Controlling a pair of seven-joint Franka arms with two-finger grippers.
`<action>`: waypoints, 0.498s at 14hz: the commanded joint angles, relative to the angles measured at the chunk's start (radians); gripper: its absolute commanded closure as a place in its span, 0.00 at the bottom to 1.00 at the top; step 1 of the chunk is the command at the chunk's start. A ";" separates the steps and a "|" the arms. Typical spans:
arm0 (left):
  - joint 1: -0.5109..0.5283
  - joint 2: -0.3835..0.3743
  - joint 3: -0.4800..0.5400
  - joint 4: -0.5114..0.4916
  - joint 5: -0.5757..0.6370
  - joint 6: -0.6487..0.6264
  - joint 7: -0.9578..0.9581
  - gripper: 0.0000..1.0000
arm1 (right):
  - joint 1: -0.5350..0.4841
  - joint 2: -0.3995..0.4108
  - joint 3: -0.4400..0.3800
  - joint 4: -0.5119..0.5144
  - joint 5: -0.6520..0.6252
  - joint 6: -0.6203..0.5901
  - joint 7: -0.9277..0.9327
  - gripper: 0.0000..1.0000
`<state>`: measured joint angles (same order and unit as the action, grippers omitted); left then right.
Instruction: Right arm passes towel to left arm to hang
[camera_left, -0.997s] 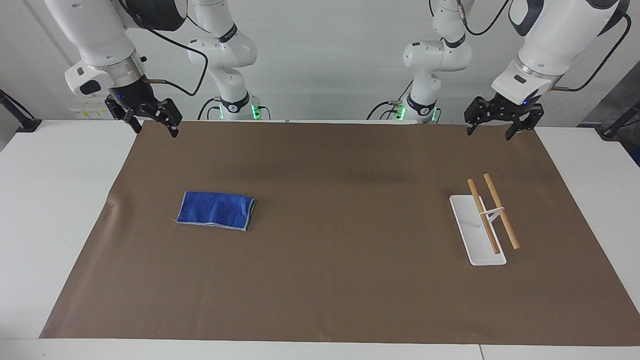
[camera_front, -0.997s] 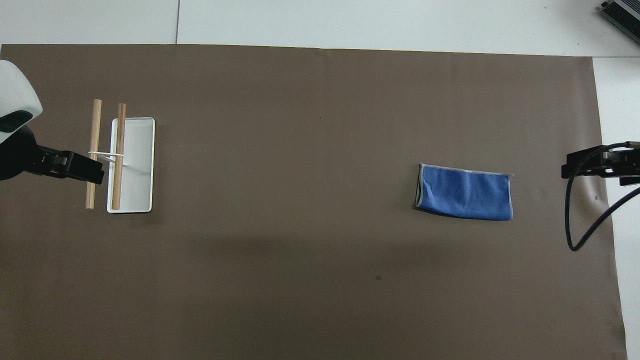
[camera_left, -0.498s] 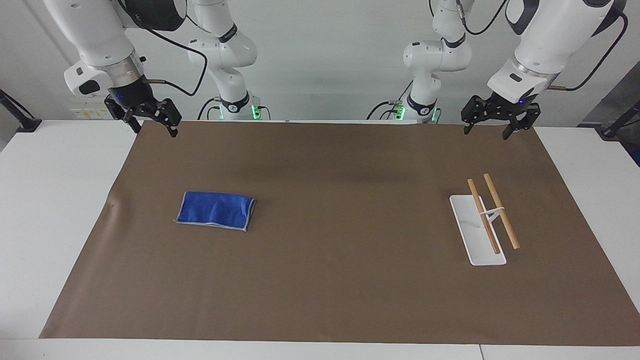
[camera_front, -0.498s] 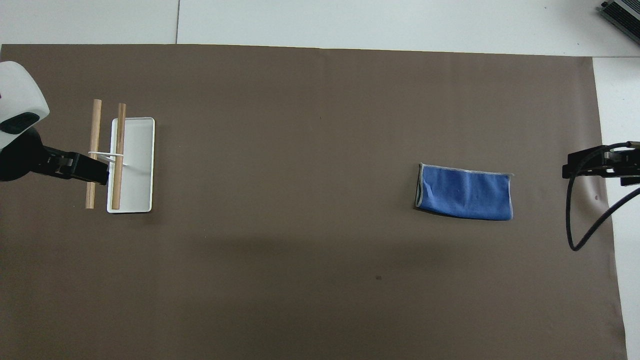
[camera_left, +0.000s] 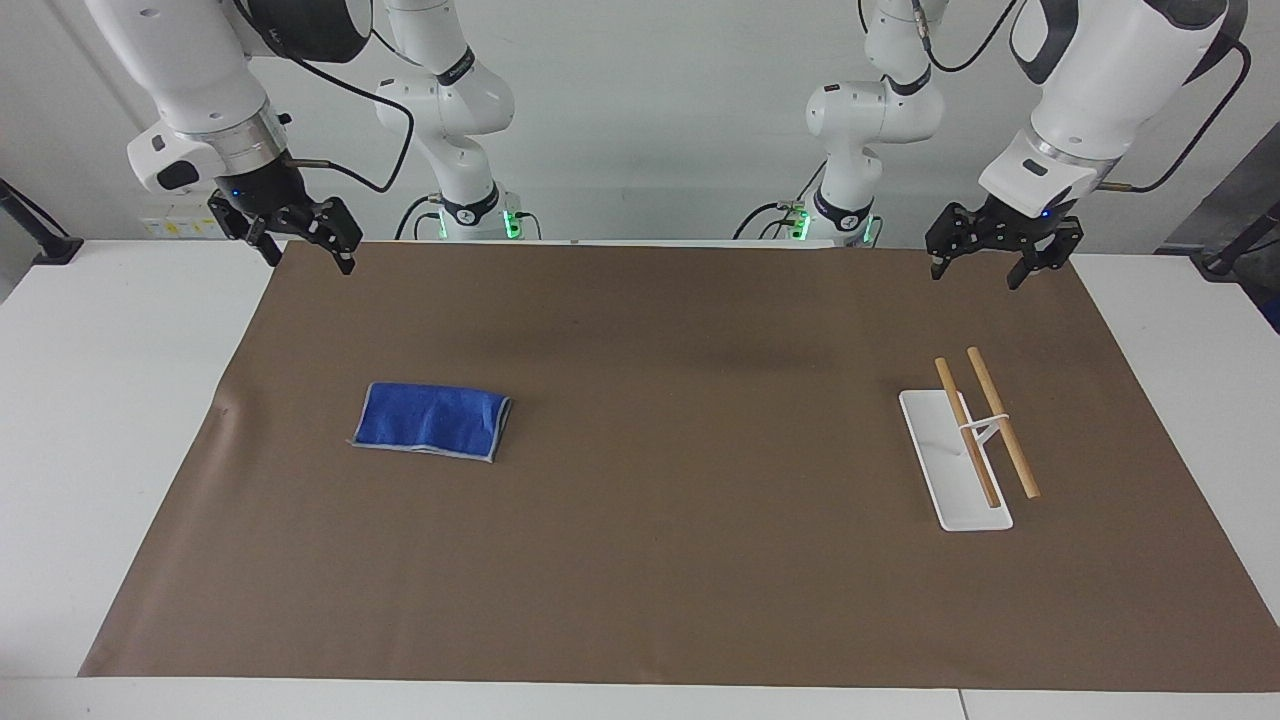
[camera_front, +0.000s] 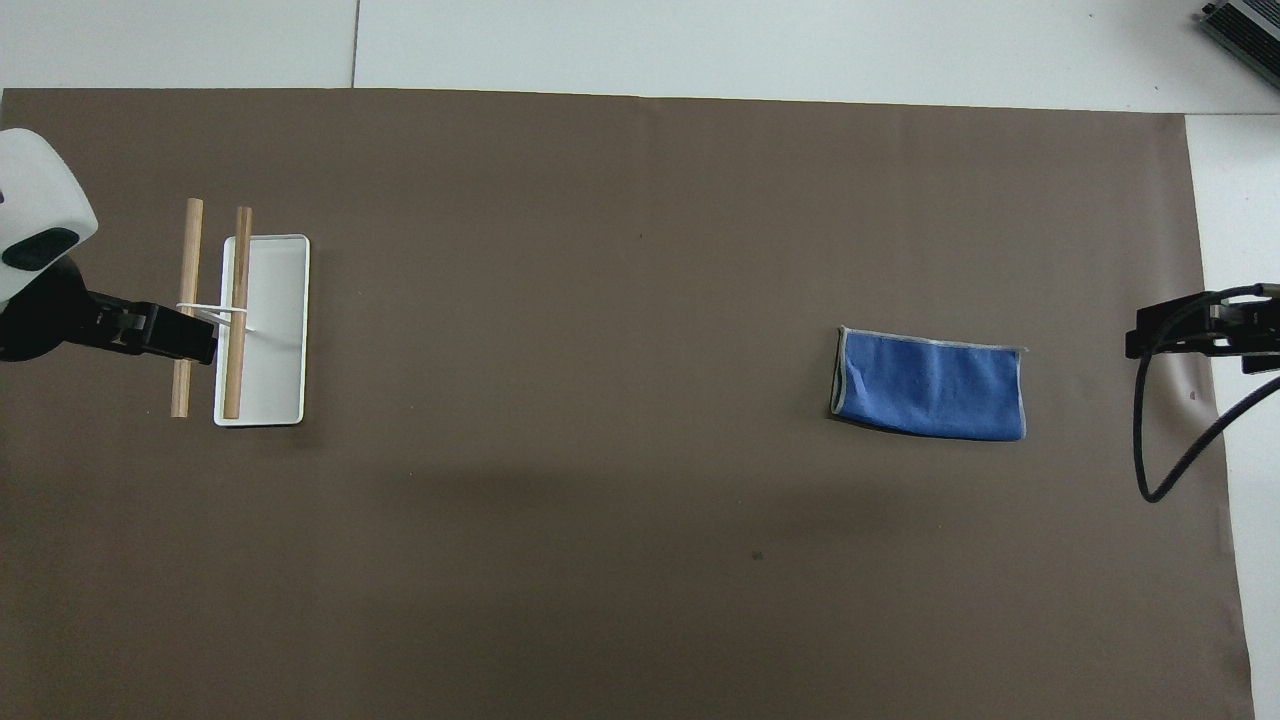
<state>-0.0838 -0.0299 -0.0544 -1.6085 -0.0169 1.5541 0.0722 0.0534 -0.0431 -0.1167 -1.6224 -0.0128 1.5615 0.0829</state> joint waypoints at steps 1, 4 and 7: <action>0.003 -0.036 -0.002 -0.047 0.012 0.024 -0.006 0.00 | -0.009 -0.012 0.002 -0.010 0.004 -0.017 -0.018 0.00; -0.002 -0.038 -0.002 -0.048 0.012 0.027 -0.006 0.00 | -0.009 -0.014 0.002 -0.013 0.005 -0.015 -0.017 0.00; -0.007 -0.038 -0.002 -0.050 0.012 0.029 -0.006 0.00 | -0.010 -0.015 -0.001 -0.022 0.005 0.000 -0.018 0.00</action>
<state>-0.0846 -0.0382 -0.0572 -1.6188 -0.0169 1.5556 0.0722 0.0530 -0.0432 -0.1172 -1.6231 -0.0128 1.5600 0.0829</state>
